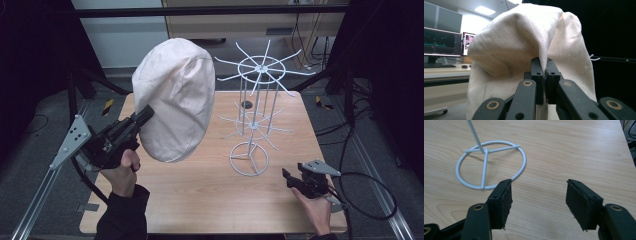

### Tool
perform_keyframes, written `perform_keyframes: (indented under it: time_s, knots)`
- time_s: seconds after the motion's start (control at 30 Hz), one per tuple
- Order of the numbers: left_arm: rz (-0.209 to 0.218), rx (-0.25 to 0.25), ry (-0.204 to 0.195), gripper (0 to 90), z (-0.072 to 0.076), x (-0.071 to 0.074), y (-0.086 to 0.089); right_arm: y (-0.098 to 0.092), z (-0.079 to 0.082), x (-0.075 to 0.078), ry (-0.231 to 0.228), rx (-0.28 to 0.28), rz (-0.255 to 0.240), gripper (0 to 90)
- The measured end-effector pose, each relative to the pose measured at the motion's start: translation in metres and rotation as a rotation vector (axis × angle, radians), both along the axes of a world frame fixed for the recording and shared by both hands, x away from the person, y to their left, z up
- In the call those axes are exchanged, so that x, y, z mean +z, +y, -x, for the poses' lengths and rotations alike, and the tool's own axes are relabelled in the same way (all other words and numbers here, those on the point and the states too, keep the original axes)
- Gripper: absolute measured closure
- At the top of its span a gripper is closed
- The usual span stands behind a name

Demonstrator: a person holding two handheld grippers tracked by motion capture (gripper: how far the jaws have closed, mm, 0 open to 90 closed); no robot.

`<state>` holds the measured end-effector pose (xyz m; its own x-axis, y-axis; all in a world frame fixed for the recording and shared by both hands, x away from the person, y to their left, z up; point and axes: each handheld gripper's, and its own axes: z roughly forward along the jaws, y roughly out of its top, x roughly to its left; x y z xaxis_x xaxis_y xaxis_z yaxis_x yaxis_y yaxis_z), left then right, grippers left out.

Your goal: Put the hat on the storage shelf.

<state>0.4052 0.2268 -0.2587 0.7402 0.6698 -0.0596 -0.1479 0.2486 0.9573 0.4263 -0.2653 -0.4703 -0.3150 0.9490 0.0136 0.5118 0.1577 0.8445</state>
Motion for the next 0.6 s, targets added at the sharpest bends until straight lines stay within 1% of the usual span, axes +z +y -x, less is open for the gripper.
perform_keyframes:
  time_s: [0.2,0.4,0.6]
  knots:
    - [-0.006,-0.006,-0.008,87.9,0.0,0.002,-0.003,0.0,0.0,0.0,-0.002,0.001,0.004,37.8]
    - [0.001,-0.018,-0.013,87.9,-0.001,0.003,-0.008,0.0,0.0,0.0,-0.002,0.002,0.006,37.8]
    - [-0.003,-0.034,-0.015,87.9,-0.004,0.006,-0.017,0.0,0.0,0.0,-0.001,0.002,0.004,37.7]
